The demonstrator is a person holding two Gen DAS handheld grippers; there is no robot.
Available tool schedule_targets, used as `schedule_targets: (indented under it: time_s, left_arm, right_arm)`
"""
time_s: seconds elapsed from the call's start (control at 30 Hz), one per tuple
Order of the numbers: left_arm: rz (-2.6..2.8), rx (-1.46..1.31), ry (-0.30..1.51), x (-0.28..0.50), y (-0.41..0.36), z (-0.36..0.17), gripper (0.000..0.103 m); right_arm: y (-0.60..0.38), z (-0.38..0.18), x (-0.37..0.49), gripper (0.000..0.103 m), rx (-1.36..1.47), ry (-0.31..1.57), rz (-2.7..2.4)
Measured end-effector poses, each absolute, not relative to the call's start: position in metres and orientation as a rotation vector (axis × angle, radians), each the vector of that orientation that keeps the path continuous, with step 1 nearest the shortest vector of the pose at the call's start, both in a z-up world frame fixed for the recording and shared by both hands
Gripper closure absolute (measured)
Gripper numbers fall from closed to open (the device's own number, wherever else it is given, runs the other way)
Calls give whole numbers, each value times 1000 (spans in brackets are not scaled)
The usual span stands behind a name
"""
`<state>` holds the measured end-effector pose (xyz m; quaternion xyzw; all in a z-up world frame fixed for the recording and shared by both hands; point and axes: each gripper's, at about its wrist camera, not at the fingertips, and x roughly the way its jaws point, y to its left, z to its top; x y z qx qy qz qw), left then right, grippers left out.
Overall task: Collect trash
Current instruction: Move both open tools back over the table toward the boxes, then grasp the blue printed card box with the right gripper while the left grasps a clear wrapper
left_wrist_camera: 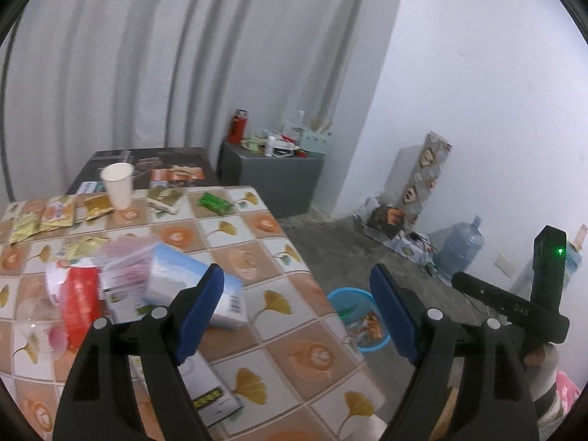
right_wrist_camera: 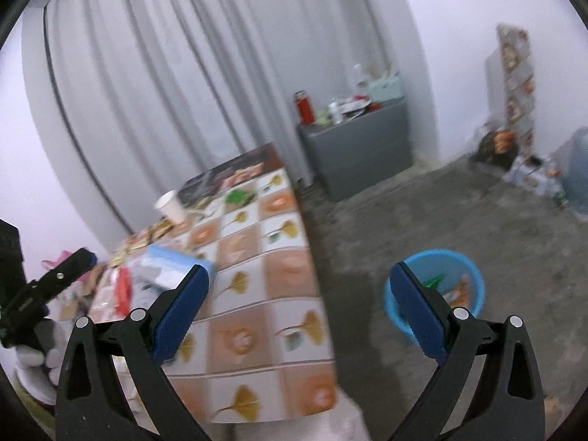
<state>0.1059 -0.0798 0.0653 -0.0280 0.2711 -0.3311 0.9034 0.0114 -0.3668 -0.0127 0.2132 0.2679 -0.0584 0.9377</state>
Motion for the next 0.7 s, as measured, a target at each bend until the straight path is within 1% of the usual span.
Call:
schedule_targets:
  time_s: [0.33,0.53,0.7]
  left_arm:
    - [-552,-121,514,104,-19,65,21]
    - [-505,-142,546,106,3,48,21]
    - [-481,-150,563,111,13,38,21]
  right_arm:
    - [-376,-21,24,8,613,605,-45]
    - [-359,-32,50,8,649,675,39]
    - [-340,-34,71,8,608,713,85]
